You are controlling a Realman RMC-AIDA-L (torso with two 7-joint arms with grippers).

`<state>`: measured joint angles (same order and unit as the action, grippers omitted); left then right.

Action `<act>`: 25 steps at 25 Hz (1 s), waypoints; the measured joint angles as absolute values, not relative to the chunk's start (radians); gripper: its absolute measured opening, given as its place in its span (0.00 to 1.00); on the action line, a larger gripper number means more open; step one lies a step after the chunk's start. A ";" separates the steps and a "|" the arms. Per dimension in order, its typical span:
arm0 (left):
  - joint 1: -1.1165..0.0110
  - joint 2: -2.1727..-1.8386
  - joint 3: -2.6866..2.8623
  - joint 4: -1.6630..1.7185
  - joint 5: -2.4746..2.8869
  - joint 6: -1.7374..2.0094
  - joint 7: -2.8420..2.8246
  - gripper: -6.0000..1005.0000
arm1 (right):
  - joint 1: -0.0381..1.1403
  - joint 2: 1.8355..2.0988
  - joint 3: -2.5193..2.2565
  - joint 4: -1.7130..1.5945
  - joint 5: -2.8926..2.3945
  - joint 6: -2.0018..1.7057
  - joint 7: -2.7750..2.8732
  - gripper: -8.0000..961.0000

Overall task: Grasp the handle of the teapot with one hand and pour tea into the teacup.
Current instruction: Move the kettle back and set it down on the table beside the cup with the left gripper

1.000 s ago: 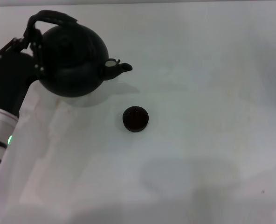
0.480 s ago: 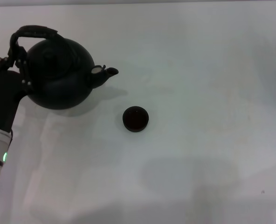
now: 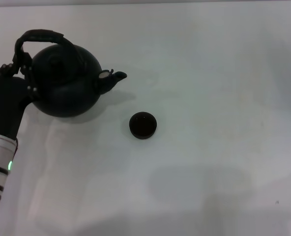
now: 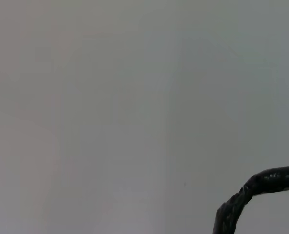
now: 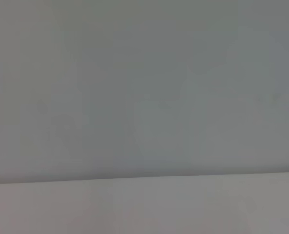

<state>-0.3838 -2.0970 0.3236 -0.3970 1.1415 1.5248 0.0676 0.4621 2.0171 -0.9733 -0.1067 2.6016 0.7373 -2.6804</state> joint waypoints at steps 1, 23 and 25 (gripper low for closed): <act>-0.382 -2.097 0.324 -0.399 1.142 1.524 0.068 0.11 | 0.462 2.017 -0.972 -0.106 2.602 0.737 -2.681 0.88; -0.309 -2.095 0.301 -0.444 1.141 1.513 0.066 0.11 | 0.461 2.016 -0.973 -0.115 2.602 0.736 -2.686 0.88; -0.312 -2.094 0.302 -0.443 1.143 1.504 0.066 0.11 | 0.460 2.016 -0.970 -0.115 2.602 0.736 -2.686 0.88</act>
<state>-0.3123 -2.0944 0.3019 -0.4435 1.1429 1.5042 0.0660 0.4603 2.0157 -0.9701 -0.1150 2.6016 0.7361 -2.6861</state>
